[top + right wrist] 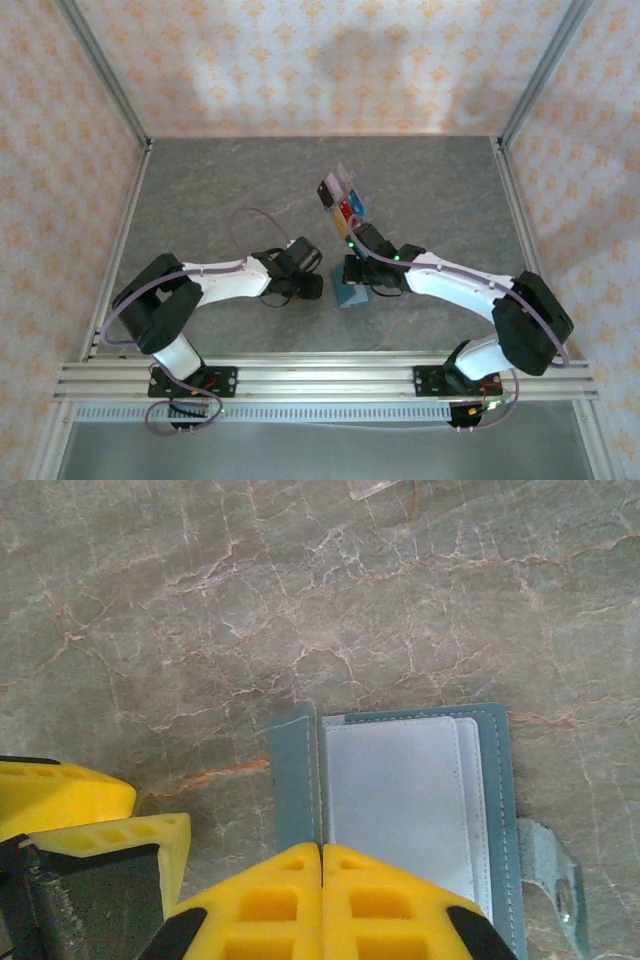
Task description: Put the credit cards into the card holder
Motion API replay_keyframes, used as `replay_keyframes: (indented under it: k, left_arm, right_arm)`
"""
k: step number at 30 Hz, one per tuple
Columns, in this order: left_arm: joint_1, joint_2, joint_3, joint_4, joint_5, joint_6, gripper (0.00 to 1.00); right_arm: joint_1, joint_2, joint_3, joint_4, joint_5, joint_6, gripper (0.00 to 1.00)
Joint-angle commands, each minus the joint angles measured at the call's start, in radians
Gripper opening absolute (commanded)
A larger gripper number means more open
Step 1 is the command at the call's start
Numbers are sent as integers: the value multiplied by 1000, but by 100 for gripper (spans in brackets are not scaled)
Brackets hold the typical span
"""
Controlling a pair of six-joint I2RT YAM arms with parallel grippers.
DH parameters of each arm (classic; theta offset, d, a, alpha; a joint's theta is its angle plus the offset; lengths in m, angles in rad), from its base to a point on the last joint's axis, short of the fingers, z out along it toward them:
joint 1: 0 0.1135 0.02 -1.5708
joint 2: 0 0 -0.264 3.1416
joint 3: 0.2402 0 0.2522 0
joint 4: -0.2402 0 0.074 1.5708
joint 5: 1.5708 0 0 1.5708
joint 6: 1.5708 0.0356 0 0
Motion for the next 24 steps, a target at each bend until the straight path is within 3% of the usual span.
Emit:
replay_keyframes:
  k: [1,6,21,24]
  left_arm:
    - [-45,104,23,174,81,-36,47]
    - [-66,125,46,204,87,-59,47]
    - [-89,182,97,229,95,-83,47]
    - [-90,171,93,237,105,-87,47]
  right_arm:
    - [11,22,14,-22,29,19,9]
    - [12,36,28,-41,50,30,20]
    - [18,30,22,-20,24,37,27]
    - [8,43,21,-43,102,31,33]
